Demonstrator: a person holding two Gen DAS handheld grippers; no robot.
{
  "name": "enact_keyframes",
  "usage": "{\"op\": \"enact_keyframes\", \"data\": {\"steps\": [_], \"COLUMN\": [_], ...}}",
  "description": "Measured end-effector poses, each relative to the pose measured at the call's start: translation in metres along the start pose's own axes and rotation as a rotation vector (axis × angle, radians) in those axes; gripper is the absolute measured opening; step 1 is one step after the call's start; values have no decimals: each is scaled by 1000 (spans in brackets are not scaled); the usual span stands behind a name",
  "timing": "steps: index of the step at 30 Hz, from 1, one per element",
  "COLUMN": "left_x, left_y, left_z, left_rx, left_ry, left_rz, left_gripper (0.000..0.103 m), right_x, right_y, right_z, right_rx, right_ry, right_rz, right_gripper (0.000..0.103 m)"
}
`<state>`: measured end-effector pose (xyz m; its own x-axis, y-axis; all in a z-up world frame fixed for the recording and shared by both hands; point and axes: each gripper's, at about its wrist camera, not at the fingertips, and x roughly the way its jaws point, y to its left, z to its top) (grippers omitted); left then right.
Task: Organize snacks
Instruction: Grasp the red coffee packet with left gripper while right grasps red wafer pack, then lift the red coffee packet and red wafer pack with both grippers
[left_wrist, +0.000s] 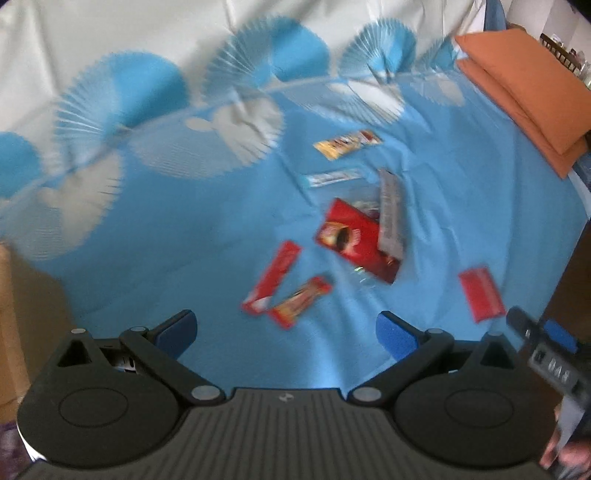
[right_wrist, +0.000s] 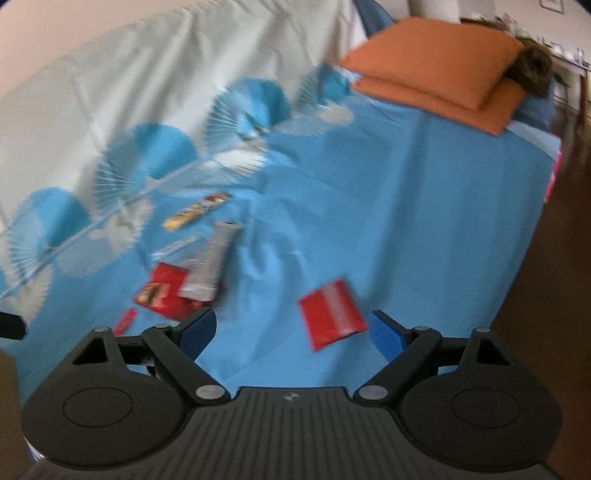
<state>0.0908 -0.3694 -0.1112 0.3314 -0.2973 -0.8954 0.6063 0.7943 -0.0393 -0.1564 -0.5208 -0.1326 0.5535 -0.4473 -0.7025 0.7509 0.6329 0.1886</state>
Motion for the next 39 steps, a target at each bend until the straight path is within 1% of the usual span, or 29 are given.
{"op": "enact_keyframes", "data": {"steps": [3, 6, 9, 11, 13, 16, 20, 21, 22, 23, 24, 25, 26, 27, 28, 29, 33, 37, 39], "left_x": [42, 80, 113, 133, 148, 168, 175, 173, 169, 165, 162, 156, 151, 147, 143, 139, 112, 82, 73], "left_y": [-10, -15, -17, -14, -10, -9, -12, -13, -14, -14, -14, -16, -16, -14, -12, -11, -8, -2, 1], "left_z": [19, 34, 47, 54, 58, 63, 67, 68, 68, 69, 70, 71, 72, 73, 73, 74, 73, 63, 58], "left_rx": [-57, -117, -153, -191, -230, -244, -271, -276, -278, -282, -291, -294, -290, -291, -300, -304, -281, -260, -252], "left_ry": [21, 47, 78, 91, 104, 132, 116, 108, 92, 80, 72, 58, 40, 32, 27, 23, -38, -84, -84], "left_rz": [-40, -71, -69, -54, -48, -49, -74, -78, -86, -106, -117, -92, -79, -100, -112, -120, -125, -141, -141], "left_gripper": [103, 103, 103, 103, 103, 103, 102, 91, 83, 63, 41, 27, 12, 7, 6, 4, 0, 0, 0], "right_x": [27, 50, 72, 83, 93, 106, 126, 128, 130, 131, 129, 127, 125, 124, 123, 120, 105, 87, 82], "right_y": [-12, -19, -21, -21, -20, -16, -13, -11, -7, -4, -1, 1, 1, 1, 0, -2, -6, -1, 3], "right_z": [2, 1, 0, 0, -1, -3, -9, -12, -15, -17, -18, -19, -19, -18, -16, -15, -9, -4, -3], "right_rx": [28, 27, 24, 21, 12, -16, -51, -71, -105, -130, -148, -158, -166, -169, -161, -150, -128, -129, -130], "right_ry": [23, 47, 74, 82, 86, 99, 143, 133, 124, 124, 111, 93, 82, 78, 78, 76, 52, 30, 25], "right_rz": [-35, -51, -52, -57, -58, -58, -86, -99, -115, -128, -134, -132, -136, -141, -134, -124, -85, -48, -38], "right_gripper": [91, 91, 91, 91, 91, 91, 93, 95, 94, 92, 83, 65, 58, 51, 47, 46, 46, 46, 46]}}
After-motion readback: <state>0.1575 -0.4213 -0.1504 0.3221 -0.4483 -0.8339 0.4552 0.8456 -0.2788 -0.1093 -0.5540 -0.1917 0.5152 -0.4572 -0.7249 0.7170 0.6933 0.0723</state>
